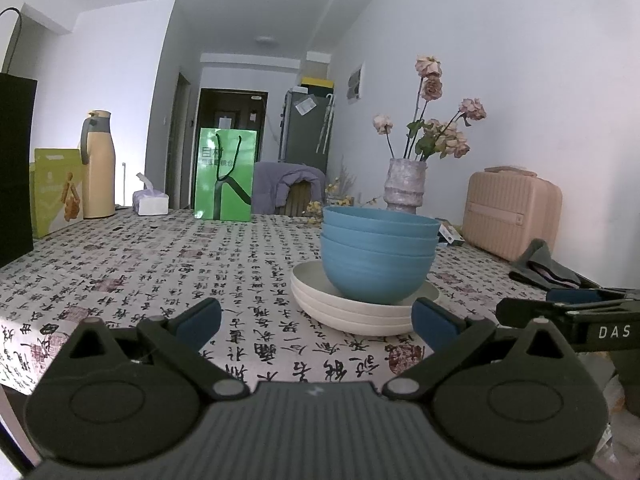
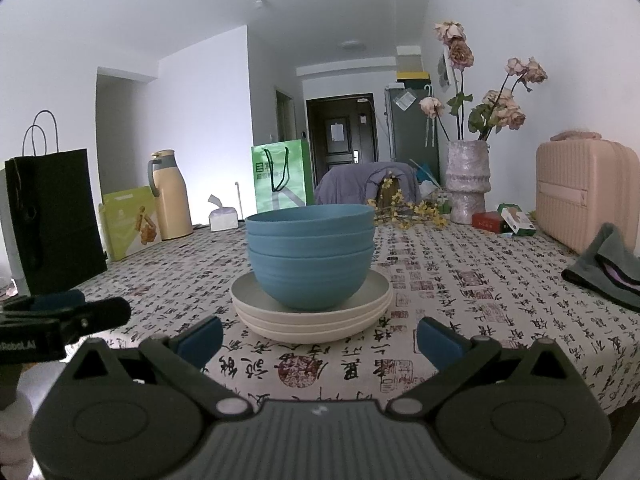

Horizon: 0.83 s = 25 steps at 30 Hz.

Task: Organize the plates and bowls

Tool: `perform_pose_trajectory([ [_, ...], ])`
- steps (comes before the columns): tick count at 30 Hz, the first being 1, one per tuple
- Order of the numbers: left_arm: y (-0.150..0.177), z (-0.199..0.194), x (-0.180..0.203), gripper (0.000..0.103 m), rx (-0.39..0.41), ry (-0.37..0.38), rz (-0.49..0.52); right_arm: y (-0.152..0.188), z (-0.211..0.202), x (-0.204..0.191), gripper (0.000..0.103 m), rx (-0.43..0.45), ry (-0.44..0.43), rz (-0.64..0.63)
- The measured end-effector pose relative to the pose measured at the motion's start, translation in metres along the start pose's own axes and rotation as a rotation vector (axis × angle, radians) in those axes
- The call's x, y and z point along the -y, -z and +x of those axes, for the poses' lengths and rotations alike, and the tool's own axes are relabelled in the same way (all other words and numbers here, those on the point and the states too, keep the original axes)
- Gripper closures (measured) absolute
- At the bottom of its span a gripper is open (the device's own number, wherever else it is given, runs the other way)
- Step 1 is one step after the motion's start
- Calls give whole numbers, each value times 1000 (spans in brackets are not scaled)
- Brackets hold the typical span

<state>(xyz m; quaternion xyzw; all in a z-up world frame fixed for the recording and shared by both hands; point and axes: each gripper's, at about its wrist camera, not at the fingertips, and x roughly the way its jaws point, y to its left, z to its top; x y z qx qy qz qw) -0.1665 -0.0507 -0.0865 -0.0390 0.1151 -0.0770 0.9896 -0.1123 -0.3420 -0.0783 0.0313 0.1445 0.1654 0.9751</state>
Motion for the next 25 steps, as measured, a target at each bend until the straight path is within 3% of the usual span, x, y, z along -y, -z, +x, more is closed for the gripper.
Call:
perform_pose_trajectory([
  [25,3,-5,1,0,17,11,3,3,1,0,0,-7,-8,-6],
])
